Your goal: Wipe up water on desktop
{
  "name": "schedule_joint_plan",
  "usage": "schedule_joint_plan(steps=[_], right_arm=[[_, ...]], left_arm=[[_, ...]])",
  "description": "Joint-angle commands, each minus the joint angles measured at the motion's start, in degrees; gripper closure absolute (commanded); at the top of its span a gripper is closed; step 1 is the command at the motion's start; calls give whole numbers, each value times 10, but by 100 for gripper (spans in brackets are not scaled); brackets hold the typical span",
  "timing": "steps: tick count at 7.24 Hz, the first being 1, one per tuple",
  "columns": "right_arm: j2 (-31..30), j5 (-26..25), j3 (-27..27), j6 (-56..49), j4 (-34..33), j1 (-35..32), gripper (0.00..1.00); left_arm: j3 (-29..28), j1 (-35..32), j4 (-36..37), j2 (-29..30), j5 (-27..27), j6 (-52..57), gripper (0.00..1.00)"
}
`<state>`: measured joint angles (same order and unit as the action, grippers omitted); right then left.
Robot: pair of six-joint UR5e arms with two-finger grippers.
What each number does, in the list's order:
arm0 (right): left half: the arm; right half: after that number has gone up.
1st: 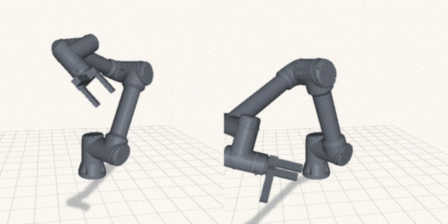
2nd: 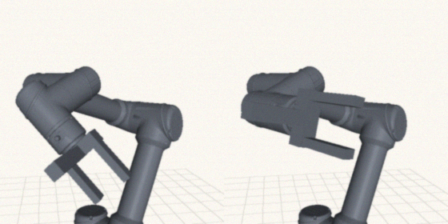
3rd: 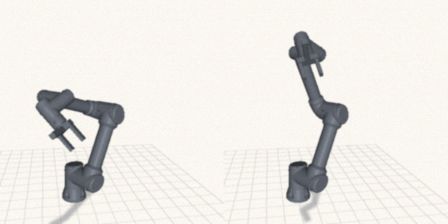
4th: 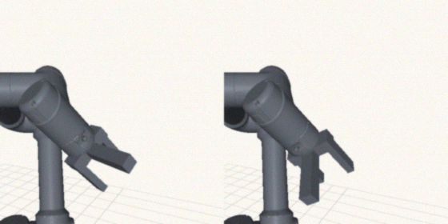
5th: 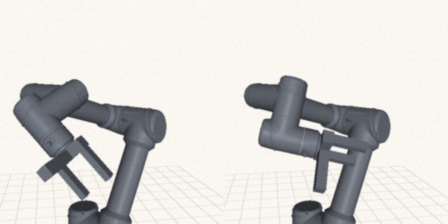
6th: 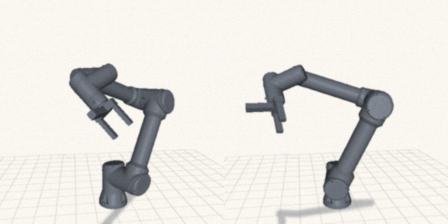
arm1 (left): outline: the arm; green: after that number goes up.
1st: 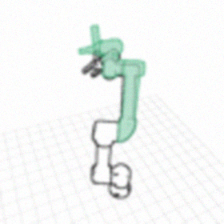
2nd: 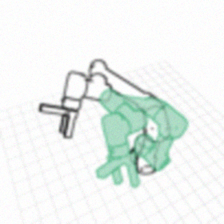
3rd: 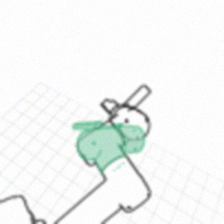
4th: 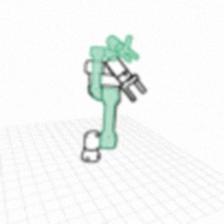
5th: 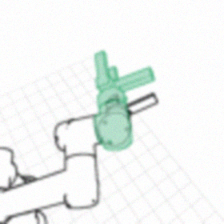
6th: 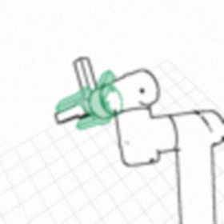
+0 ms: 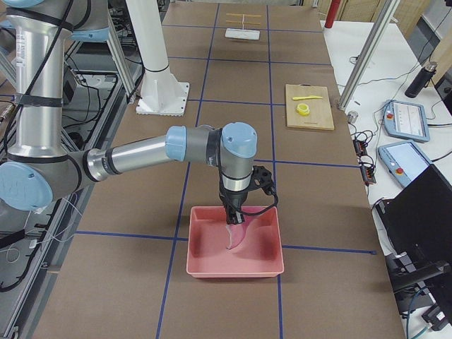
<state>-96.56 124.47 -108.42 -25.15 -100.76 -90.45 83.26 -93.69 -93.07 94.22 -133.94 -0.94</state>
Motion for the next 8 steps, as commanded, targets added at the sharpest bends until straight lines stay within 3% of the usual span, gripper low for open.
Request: schedule_joint_plan(steps=[1,2,3,8], right_arm=[[3,10,8,18,22,3,0],[1,5,8,120,24,3,0],[4,10,13,155,26,3,0],[2,23,98,158,64,4,0]], left_arm=[[-4,0,0,0,0,0,1],[-4,0,-1,0,0,1,1],[-4,0,0,-2,0,1,1],[-6,-1,3,-9,-1,1,1]])
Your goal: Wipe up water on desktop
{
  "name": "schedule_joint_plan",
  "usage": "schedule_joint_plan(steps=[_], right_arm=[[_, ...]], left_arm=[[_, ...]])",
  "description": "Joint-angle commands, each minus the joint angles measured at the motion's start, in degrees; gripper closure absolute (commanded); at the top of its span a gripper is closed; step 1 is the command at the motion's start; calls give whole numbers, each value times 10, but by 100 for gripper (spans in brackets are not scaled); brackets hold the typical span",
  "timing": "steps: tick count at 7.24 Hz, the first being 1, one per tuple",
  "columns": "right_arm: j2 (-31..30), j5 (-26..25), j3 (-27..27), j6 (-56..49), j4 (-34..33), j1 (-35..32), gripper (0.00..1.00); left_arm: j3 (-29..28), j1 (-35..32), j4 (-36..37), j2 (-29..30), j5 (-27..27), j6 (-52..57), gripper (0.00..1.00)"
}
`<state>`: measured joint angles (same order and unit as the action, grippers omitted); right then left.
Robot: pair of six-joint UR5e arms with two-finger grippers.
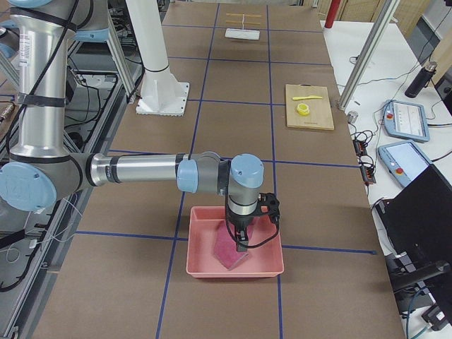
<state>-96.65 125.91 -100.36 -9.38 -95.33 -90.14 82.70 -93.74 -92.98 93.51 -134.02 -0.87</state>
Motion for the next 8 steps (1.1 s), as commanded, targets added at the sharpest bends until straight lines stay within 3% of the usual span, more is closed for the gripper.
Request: schedule_joint_plan(steps=[1,4,8], right_arm=[[1,20,17,-6,9,1,0],[4,55,14,-6,11,1,0],[5,56,7,-6,11,1,0]], left_arm=[[0,1,3,-2,0,0,1],[-2,1,0,-2,1,-2,1],[-3,1,1,-2,1,-1,1]])
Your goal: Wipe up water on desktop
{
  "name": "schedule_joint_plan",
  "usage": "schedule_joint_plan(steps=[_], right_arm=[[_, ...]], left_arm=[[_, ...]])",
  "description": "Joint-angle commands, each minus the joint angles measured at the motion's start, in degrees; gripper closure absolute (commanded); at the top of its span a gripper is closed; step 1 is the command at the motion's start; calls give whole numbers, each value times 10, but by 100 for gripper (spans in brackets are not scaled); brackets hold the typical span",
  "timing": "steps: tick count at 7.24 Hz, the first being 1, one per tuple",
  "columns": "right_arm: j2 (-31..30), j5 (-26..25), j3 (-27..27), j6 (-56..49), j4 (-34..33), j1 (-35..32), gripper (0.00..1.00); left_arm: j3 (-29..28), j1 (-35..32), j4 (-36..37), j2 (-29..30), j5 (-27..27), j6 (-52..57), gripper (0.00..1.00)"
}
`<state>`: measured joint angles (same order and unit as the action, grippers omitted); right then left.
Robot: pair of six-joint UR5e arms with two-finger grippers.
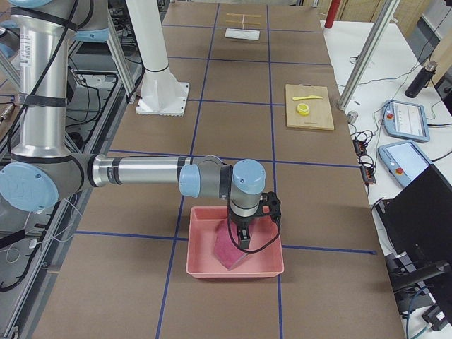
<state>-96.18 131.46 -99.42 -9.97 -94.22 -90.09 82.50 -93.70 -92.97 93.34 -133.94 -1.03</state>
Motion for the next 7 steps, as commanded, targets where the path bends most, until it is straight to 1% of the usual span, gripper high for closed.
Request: schedule_joint_plan(steps=[1,7], right_arm=[[0,0,-2,-1,0,0,0],[1,1,-10,-1,0,0,0]], left_arm=[[0,0,1,0,0,0,1],[-1,0,0,5,1,0,1]])
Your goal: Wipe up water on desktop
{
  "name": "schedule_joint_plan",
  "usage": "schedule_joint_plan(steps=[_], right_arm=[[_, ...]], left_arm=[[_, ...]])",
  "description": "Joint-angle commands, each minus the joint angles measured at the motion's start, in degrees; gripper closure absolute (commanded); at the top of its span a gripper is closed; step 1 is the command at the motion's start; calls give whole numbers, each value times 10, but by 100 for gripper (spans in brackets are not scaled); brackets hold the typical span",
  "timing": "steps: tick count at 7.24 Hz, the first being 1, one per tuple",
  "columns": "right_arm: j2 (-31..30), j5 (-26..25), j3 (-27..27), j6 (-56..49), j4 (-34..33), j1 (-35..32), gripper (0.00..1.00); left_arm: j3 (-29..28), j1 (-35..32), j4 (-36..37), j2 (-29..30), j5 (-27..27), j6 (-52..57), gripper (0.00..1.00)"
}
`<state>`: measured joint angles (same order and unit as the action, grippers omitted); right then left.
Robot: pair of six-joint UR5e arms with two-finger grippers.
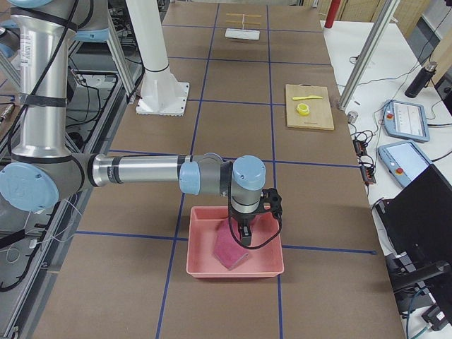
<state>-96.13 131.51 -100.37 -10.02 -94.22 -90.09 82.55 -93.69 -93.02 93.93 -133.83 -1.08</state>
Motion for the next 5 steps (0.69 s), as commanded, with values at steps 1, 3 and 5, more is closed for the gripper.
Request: schedule_joint_plan(steps=[1,3,5], right_arm=[[1,2,-1,0,0,0,0],[0,2,-21,-1,-2,0,0],[-3,2,-26,-2,-2,2,0]], left_arm=[[0,0,0,-4,-1,0,1],[1,0,0,-4,-1,0,1],[0,0,1,-4,-1,0,1]])
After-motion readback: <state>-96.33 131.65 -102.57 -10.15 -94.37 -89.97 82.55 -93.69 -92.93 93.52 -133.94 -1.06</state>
